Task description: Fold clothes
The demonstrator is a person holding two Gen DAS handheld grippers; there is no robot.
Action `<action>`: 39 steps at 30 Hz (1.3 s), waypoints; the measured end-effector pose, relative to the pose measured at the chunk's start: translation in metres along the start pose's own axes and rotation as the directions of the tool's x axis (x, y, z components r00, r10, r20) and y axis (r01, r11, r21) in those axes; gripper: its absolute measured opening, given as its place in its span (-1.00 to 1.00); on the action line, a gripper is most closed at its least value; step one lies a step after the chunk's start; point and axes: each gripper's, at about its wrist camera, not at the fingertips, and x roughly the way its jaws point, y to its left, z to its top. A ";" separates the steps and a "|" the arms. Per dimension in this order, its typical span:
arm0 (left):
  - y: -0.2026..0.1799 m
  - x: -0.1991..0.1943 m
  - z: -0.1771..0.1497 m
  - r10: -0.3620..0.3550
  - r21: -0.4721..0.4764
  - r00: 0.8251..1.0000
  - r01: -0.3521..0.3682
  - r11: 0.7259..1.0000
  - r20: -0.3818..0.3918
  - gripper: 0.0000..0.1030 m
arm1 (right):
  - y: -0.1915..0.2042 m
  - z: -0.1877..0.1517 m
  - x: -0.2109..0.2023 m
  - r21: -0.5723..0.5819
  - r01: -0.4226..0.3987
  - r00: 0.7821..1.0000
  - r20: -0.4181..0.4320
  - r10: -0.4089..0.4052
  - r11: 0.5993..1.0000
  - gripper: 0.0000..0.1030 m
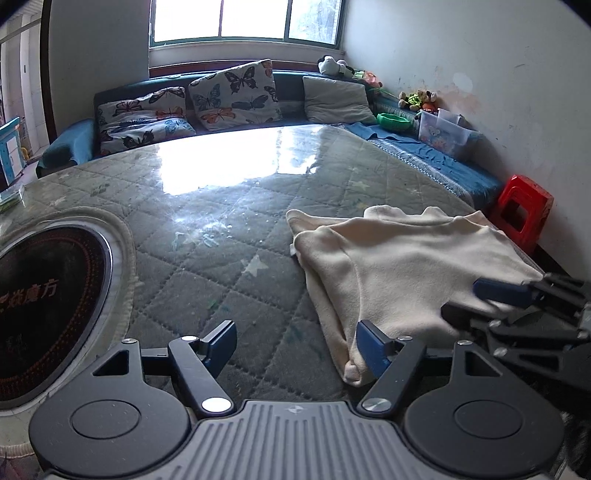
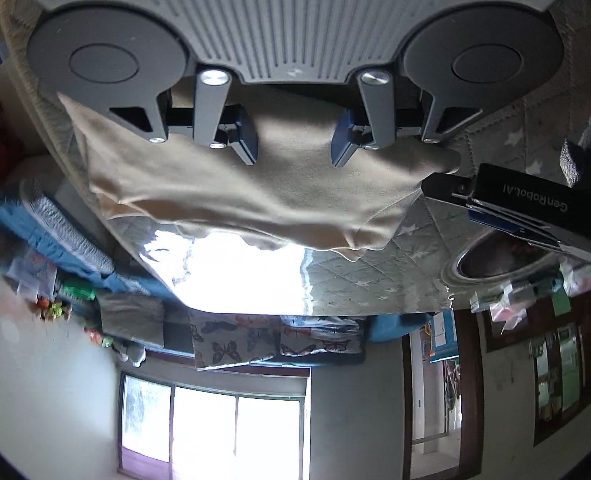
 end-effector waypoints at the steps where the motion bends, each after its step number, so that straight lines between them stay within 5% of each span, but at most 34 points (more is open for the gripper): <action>1: 0.001 -0.001 0.000 -0.001 -0.004 1.000 0.001 1.000 0.002 0.44 | 0.000 0.003 -0.003 0.000 -0.001 1.000 0.003 0.001 1.000 -0.13; 13: 0.016 -0.017 -0.014 0.010 -0.040 1.000 -0.010 0.999 -0.022 0.62 | 0.018 0.007 0.002 0.010 -0.061 0.998 0.011 0.061 0.998 -0.13; 21: 0.012 -0.028 -0.025 0.010 -0.058 0.999 -0.012 0.998 -0.039 0.98 | 0.018 0.001 -0.008 0.037 -0.040 0.999 0.000 0.040 0.999 0.40; 36: 0.011 -0.041 -0.042 0.028 -0.080 0.998 -0.033 0.996 -0.059 1.00 | 0.020 -0.015 -0.031 0.161 0.043 0.999 -0.020 -0.040 0.986 1.00; 39: 0.011 -0.043 -0.046 0.041 -0.084 0.997 -0.046 0.995 -0.063 1.00 | 0.020 -0.019 -0.034 0.169 0.067 0.998 -0.022 -0.064 0.983 1.00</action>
